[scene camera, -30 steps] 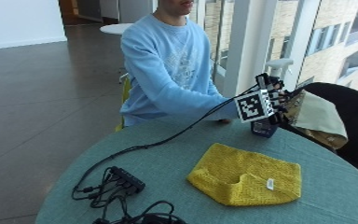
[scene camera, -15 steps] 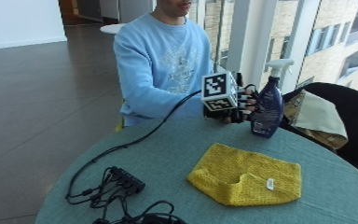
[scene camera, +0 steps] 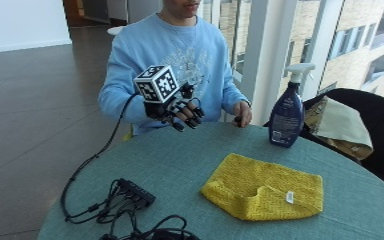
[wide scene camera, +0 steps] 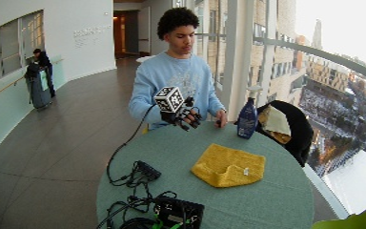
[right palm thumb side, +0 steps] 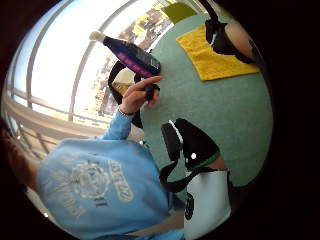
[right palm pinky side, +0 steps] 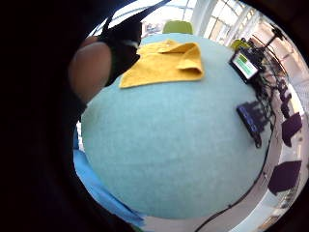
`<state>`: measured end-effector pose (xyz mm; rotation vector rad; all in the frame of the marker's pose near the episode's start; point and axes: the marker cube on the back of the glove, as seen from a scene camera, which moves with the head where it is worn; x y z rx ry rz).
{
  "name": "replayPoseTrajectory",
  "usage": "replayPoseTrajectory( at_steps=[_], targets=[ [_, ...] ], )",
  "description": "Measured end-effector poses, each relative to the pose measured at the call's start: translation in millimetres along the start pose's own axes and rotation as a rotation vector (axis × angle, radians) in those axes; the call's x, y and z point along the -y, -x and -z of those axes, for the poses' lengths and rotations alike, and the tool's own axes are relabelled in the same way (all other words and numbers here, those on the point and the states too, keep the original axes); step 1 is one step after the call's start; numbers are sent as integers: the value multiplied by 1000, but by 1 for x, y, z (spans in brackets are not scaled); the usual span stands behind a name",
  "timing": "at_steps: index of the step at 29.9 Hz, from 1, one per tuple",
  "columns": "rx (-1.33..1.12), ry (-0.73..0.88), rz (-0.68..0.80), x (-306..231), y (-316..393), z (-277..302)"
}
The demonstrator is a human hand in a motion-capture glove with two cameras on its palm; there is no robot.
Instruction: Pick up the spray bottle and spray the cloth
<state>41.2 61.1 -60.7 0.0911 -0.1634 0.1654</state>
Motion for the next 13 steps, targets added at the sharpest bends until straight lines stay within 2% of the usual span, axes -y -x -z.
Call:
replayPoseTrajectory(
  at_steps=[6, 13],
  targets=[
    [-95, -11, -99, -58, -36, 13],
    [-129, -14, -188, -84, -65, 23]
  ],
)
